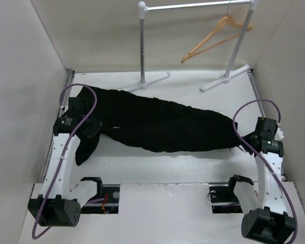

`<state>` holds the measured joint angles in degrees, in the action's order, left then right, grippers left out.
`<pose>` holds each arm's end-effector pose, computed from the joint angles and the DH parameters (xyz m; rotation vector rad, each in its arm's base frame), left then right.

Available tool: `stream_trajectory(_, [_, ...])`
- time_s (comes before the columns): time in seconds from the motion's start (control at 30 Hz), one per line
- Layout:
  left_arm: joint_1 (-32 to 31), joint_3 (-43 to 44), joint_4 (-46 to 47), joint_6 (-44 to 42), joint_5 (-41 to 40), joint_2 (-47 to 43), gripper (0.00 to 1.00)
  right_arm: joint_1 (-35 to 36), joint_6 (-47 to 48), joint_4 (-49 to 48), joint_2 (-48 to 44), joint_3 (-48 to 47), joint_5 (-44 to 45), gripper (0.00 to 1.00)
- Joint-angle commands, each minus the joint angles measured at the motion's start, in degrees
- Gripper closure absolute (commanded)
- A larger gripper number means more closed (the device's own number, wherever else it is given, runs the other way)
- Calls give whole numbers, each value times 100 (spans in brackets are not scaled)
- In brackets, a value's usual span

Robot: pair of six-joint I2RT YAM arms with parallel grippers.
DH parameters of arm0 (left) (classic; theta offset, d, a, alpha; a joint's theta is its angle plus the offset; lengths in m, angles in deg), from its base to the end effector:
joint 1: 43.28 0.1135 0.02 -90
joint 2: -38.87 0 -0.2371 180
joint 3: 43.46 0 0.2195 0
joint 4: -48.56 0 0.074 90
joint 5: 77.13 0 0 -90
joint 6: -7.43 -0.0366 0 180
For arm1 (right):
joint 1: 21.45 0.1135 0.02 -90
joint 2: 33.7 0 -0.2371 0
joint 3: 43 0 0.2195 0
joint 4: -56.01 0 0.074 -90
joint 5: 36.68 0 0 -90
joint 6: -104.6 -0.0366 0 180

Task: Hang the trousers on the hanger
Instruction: Flatten out the trousers at the center of the board.

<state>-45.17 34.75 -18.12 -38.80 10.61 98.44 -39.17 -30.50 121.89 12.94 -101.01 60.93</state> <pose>0.1818 -0.0046 0.3059 -0.8868 2.2660 -0.3178 0.1285 -0.0461 0.2394 1.3535 2.1140 0.0279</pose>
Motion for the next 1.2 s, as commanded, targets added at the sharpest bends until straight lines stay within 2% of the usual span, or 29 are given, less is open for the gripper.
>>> stream_trajectory(0.0, [-104,-21,-733,-210,-37,-341,96,273,-235,551,-111,-170,135,100])
stream_trajectory(0.07, [-307,-178,-1155,-193,-20,-507,94,334,-183,868,-84,-337,169,98])
stream_trajectory(0.1, [-290,-292,-1392,-185,15,-612,92,456,-183,1017,-119,-372,266,92])
stream_trajectory(0.2, [-97,-608,-2034,-220,33,-946,77,580,-148,1194,-347,-338,441,62])
stream_trajectory(0.27, [-79,-881,-2342,-211,59,-1114,65,633,-26,1107,-374,-407,950,42])
stream_trajectory(0.33, [-26,-1031,-2510,-220,16,-1254,58,712,115,1019,-269,-626,1346,33])
stream_trajectory(0.43, [88,-691,-2494,-229,-379,-1220,56,817,326,581,-59,-961,1778,31])
stream_trajectory(0.5, [88,-321,-2170,-211,-582,-1089,54,940,501,-164,309,-970,1351,39])
stream_trajectory(0.53, [53,-207,-1933,-193,-600,-966,51,958,555,-586,564,-970,947,48])
stream_trajectory(0.6, [-113,-118,-1467,-106,-513,-659,49,924,582,-1273,1257,-1040,87,84])
stream_trajectory(0.63, [-271,-161,-1161,-18,-451,-501,49,854,521,-1493,1609,-1119,-214,94])
stream_trajectory(0.67, [-472,-222,-870,52,-381,-342,48,731,494,-1756,1952,-1146,-295,95])
stream_trajectory(0.73, [-885,-345,-413,219,-415,-43,48,625,546,-2170,2524,-1207,-279,89])
stream_trajectory(0.83, [-1133,-644,116,386,-757,247,48,396,669,-2557,3437,-1357,186,52])
stream_trajectory(0.9, [-1072,-890,641,466,-820,327,48,273,731,-2812,4026,-1488,214,42])
stream_trajectory(1.07, [-888,-1110,1145,431,-582,661,49,150,705,-3498,4697,-1630,-496,43])
stream_trajectory(1.17, [-686,-1373,1154,352,-565,591,49,19,468,-3552,5012,-1787,-936,61])
